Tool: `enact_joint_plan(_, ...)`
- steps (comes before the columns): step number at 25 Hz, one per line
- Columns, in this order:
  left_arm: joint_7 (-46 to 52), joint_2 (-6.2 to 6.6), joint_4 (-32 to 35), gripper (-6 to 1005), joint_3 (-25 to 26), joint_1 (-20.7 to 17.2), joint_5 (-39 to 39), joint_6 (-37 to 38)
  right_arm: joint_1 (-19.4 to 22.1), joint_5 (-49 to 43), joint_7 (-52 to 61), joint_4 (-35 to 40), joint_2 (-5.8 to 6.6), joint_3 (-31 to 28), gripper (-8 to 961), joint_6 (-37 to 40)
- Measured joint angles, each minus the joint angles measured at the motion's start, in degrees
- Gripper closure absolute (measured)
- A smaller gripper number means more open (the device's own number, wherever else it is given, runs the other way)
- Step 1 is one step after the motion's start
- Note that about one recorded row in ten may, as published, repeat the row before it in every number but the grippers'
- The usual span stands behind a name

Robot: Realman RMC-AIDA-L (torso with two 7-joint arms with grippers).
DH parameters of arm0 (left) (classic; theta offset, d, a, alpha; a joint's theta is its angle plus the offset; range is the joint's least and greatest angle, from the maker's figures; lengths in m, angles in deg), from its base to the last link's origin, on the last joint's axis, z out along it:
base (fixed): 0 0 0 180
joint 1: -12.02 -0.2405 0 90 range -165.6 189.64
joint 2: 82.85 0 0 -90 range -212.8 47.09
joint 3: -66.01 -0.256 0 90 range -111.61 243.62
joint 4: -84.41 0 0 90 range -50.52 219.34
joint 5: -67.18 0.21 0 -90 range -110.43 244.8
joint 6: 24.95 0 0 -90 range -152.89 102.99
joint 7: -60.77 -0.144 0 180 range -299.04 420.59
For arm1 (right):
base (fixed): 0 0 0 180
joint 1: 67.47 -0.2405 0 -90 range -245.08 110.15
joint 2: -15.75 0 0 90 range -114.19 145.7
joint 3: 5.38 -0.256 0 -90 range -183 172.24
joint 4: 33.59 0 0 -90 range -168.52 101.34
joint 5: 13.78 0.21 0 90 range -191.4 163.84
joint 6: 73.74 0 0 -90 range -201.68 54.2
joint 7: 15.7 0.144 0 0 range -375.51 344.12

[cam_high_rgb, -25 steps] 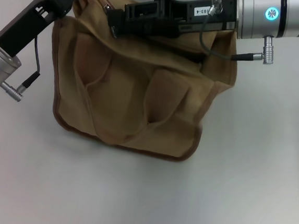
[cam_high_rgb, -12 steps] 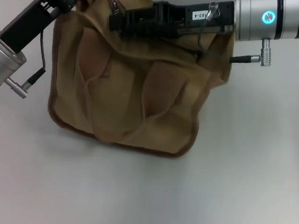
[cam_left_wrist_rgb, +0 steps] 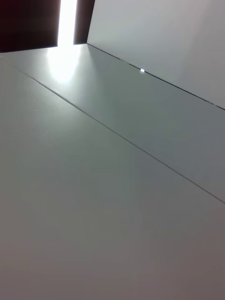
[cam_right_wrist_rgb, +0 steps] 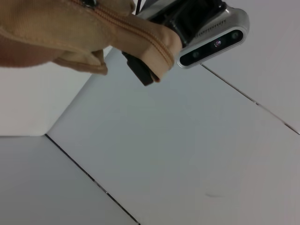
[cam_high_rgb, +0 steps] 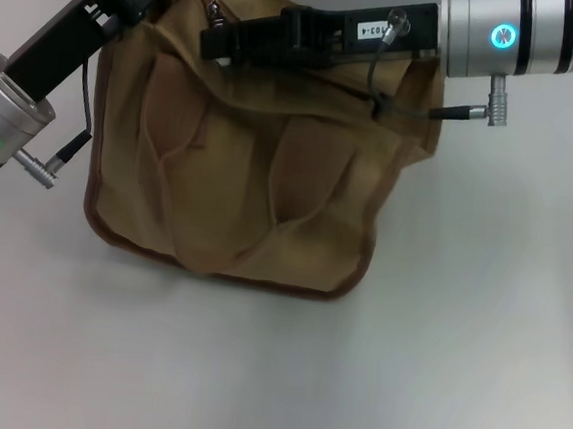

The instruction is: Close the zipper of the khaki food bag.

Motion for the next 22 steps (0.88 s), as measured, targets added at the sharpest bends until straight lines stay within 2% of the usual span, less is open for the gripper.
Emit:
enact_joint_plan(4, 0.0, 0.00, 0.0, 942, -0.1, -0.2, 0.0, -0.1, 0.2, 0.0, -2.0, 0.7, 0.00, 0.0, 541, 0.0)
enact_joint_plan(10, 0.0, 0.01, 0.0, 941, -0.1, -0.2, 0.0, -0.3, 0.3, 0.0, -4.6, 1.0, -0.17, 0.0, 692, 0.0)
enact_joint_plan(12, 0.0, 0.00, 0.0, 940, -0.1, -0.2, 0.0, -0.3, 0.4, 0.0, -5.8, 1.0, -0.17, 0.0, 697, 0.2)
enact_joint_plan(17, 0.0, 0.00, 0.0, 940, -0.1, -0.2, -0.1, -0.3, 0.8, 0.1, -6.5, 1.0, -0.16, -0.1, 895, 0.1)
enact_joint_plan(22, -0.1, -0.01, 0.0, 939, -0.1, -0.1, 0.0, -0.5, 1.2, 0.3, -7.2, 1.0, -0.14, -0.1, 943, 0.2)
